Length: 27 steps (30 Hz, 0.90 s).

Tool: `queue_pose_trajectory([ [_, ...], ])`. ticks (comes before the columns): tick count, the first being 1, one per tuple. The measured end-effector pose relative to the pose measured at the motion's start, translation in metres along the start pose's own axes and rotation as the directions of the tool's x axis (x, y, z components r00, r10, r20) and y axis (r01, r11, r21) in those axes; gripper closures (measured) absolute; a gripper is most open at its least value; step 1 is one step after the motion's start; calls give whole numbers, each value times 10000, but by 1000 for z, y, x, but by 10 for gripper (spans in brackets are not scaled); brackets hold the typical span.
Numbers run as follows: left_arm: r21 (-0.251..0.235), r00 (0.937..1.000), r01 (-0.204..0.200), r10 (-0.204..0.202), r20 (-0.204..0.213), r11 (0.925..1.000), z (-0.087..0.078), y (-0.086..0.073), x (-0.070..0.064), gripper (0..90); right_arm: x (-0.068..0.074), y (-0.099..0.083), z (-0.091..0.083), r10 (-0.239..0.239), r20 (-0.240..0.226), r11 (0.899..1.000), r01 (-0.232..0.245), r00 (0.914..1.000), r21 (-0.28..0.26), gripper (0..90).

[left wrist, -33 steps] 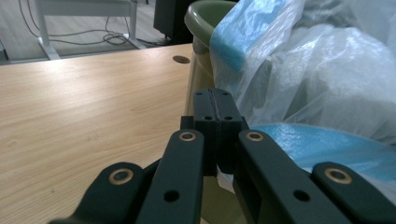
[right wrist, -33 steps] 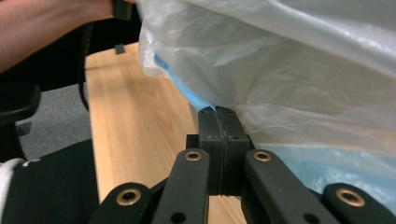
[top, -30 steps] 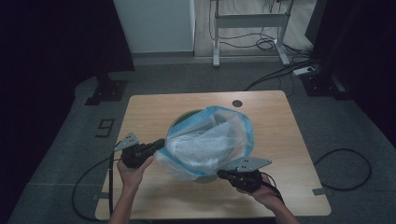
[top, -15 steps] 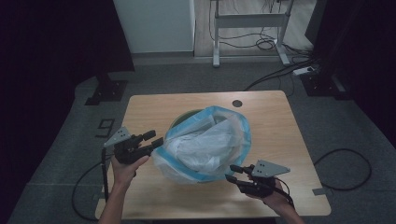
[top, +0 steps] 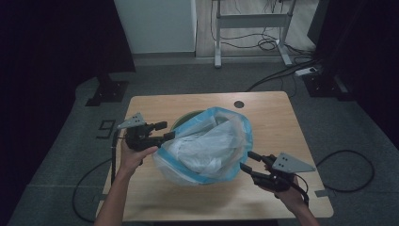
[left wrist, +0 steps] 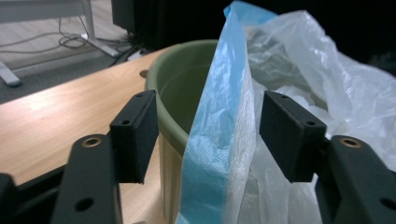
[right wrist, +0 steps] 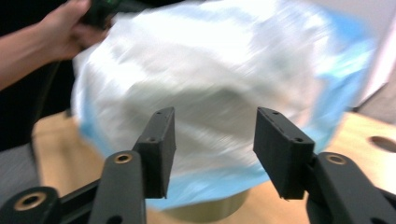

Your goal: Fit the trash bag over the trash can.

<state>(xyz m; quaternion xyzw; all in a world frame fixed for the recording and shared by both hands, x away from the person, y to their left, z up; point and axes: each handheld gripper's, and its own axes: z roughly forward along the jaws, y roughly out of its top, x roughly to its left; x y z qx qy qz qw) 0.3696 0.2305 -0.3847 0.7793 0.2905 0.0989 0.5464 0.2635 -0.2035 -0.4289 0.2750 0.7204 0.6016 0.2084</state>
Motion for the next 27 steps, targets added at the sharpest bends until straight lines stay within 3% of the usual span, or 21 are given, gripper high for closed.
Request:
queue_pose_trajectory([
  [4,-332,9997,219,-223,-107,9992,-2,-8,1,360,-16,9,2,519,696,9979,-491,9962,-422,432],
  [7,-263,9992,390,-392,-46,9989,-2,-13,2,352,-29,14,10,971,884,9941,-922,9913,-571,420],
  [13,-389,9978,649,-644,146,9971,1,-22,4,339,-43,23,32,1343,943,9901,-1297,9864,-538,400],
  [18,-637,9918,1097,-1050,726,9919,2,-29,9,345,-51,27,43,1620,845,9862,-1583,9832,-486,392],
  [23,-618,9868,1123,-1040,1244,9917,1,-30,11,446,-60,30,52,1897,972,9816,-1868,9770,-384,387],
  [27,-602,9872,1085,-1005,1235,9923,0,-29,10,485,-72,29,54,2190,1272,9756,-2153,9674,-430,392],
])
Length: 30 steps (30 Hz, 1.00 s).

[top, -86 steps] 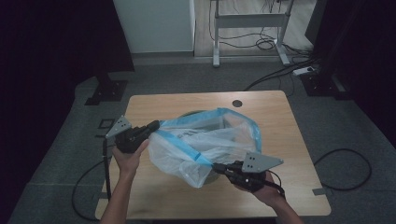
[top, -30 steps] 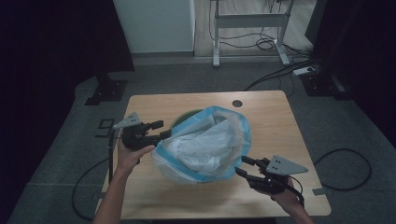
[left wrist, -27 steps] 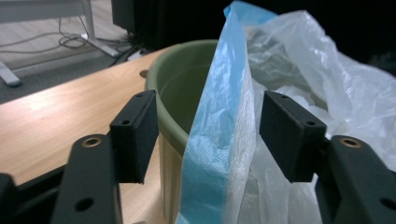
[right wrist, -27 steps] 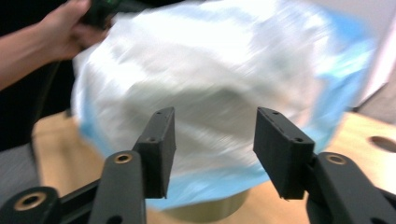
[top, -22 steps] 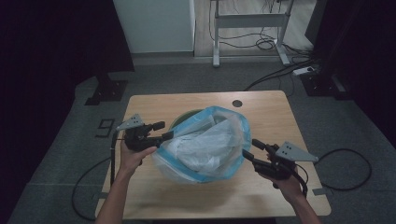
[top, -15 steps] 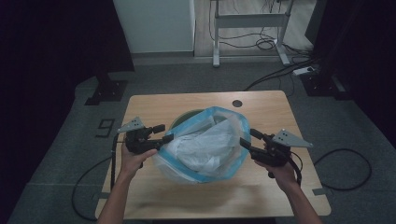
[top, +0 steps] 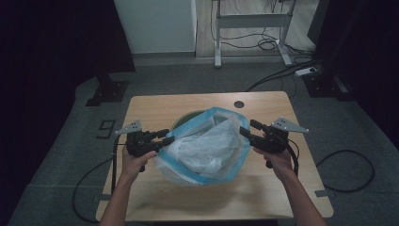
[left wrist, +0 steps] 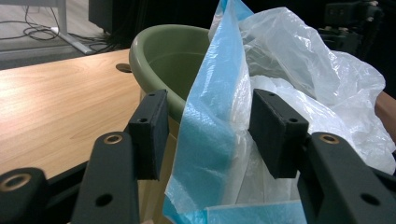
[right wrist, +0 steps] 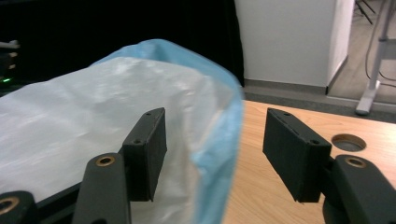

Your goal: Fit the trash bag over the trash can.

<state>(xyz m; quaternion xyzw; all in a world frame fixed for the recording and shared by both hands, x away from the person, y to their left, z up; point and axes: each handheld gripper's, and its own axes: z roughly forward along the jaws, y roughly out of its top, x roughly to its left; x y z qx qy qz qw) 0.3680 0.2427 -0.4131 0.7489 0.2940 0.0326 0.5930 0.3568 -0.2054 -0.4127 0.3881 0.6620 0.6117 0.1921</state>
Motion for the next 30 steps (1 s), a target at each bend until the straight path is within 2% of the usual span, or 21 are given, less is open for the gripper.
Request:
queue_pose_trajectory([
  [3,-90,10000,12,-12,-24,10000,-2,0,0,536,-5,0,5,144,-168,9998,-142,9998,103,451],
  [6,-248,9998,-12,7,-209,9997,-5,-1,-2,589,-5,-1,12,-43,-336,9996,53,9994,295,630],
  [9,-390,9988,-126,107,-475,9992,-7,-1,-5,670,-3,0,16,-161,-108,9987,166,9998,483,768],
  [12,-461,9970,-348,315,-709,9983,-9,-1,-9,770,-1,3,18,-263,70,9979,259,9996,587,841],
  [15,-454,9957,-471,432,-821,9979,-10,0,-11,867,1,7,20,-320,192,9981,310,9993,530,860],
  [16,-380,9925,-610,566,-1083,9974,-11,1,-13,878,2,8,21,-346,210,9982,335,9992,504,860],
  [17,-403,9919,-606,557,-1138,9974,-11,1,-13,882,2,10,21,-385,233,9980,373,9990,508,860],
  [21,-982,9962,-71,-15,-866,9951,-16,3,-5,890,5,16,23,-459,235,9979,448,9987,462,860],
  [24,-1275,9958,256,-365,-842,9915,-20,6,2,893,4,20,25,-429,331,9985,417,9985,365,859],
  [27,-1417,9935,603,-731,-872,9881,-20,9,12,894,2,23,29,-323,466,9988,306,9984,372,858],
  [30,-1475,9887,881,-1045,-1078,9851,-17,12,21,896,-1,24,36,-152,483,9989,131,9987,447,852],
])
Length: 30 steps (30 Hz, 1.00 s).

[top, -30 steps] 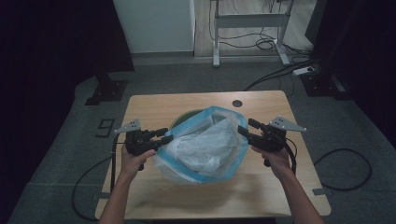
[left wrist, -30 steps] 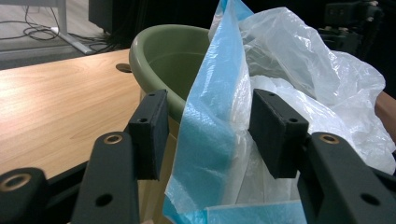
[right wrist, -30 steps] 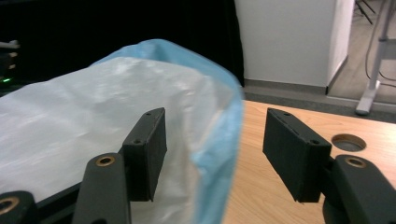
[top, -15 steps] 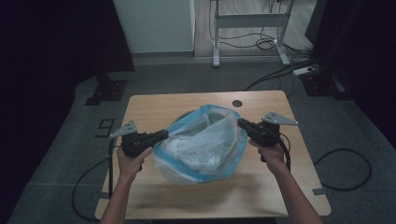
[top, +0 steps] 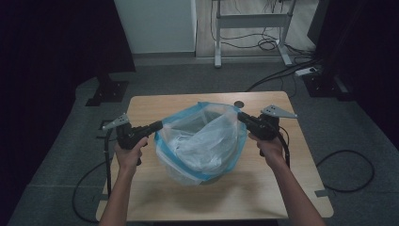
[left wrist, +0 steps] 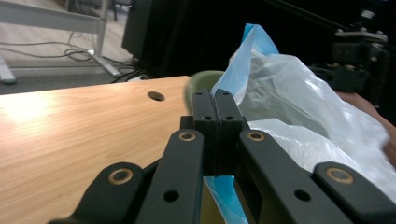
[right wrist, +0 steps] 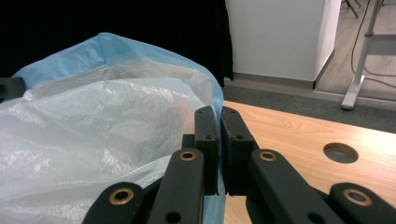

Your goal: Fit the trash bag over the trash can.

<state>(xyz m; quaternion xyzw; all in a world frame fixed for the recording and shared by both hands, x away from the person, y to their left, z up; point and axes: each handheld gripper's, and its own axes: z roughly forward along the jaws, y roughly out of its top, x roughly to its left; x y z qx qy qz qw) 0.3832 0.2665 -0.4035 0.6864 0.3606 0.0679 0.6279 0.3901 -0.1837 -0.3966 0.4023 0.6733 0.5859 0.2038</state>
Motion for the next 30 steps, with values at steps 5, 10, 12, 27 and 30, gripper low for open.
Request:
queue_pose_trajectory([
  [5,95,9987,98,-93,-498,9999,8,2,10,899,-4,-1,12,352,27,9992,-353,9994,176,843],
  [10,306,9968,224,-200,-771,9993,15,-1,15,900,-11,-7,22,856,47,9957,-858,9963,353,843],
  [12,423,9956,390,-352,-866,9983,19,-2,18,900,-11,-10,25,873,97,9953,-876,9961,415,843],
  [27,1576,9808,1273,-1006,-1671,9793,45,-21,35,900,-20,-39,47,1348,391,9817,-1388,9901,1305,877],
  [30,1678,9799,1395,-1117,-1653,9759,47,-25,36,900,-19,-43,46,1344,313,9812,-1374,9904,1353,888],
])
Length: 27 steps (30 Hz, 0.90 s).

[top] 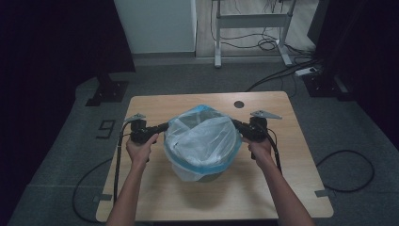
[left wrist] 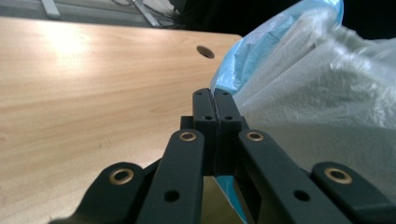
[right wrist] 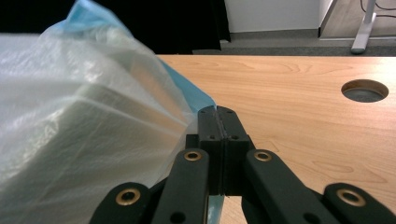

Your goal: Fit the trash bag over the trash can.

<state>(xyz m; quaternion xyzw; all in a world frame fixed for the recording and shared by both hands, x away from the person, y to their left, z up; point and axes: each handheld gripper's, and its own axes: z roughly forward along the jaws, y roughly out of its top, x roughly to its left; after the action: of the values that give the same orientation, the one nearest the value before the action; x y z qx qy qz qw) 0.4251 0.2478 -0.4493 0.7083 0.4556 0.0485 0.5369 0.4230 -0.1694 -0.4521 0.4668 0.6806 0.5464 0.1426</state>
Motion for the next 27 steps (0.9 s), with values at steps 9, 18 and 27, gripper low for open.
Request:
queue_pose_trajectory([
  [9,935,9990,-22,63,-436,9956,9,-10,2,900,-2,-10,7,76,298,9966,-100,9995,815,890],
  [18,643,9999,81,-74,-118,9979,-1,-21,1,898,-10,-26,-5,147,536,9971,-187,9985,738,858],
  [27,138,10000,-28,27,40,9999,-8,-20,-2,878,1,-30,-57,-380,1037,9965,455,9939,-706,558],
])
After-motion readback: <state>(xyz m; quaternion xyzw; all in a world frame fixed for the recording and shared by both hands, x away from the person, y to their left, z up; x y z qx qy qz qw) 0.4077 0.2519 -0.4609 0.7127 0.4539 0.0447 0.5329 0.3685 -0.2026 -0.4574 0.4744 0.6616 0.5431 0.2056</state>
